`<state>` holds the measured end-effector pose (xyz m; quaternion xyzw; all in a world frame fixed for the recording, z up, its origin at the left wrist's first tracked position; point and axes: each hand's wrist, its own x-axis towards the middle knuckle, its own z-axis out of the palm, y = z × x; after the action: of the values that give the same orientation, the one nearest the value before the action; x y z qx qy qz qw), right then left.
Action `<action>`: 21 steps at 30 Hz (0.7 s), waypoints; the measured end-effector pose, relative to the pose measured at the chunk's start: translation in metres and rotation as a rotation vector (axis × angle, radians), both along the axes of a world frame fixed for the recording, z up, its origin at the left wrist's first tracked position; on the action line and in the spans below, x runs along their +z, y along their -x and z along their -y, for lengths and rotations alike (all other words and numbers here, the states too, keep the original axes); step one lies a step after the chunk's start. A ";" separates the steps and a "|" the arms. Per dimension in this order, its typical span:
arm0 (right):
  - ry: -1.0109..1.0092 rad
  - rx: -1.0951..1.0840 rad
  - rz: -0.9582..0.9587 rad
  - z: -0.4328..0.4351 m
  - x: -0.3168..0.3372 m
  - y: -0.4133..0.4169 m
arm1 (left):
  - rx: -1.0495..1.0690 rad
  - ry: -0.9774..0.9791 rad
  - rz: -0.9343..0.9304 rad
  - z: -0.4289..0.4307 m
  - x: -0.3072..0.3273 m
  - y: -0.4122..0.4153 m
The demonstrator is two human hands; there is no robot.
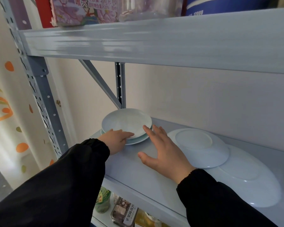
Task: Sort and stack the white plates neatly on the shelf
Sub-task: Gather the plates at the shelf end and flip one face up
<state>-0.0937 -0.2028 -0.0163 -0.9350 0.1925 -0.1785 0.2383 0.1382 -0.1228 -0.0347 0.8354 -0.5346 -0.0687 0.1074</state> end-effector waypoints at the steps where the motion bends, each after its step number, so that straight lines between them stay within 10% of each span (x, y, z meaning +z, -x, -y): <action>1: 0.001 0.001 0.002 0.000 0.000 0.000 | 0.001 0.004 0.004 -0.001 -0.001 0.000; 21: 0.240 -0.041 -0.130 0.017 0.030 0.025 | -0.131 0.316 0.173 -0.002 0.020 0.044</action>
<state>-0.1190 -0.2194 0.0135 -0.9623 0.2037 -0.1442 0.1079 0.0944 -0.1212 -0.0143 0.7744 -0.5992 0.0813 0.1862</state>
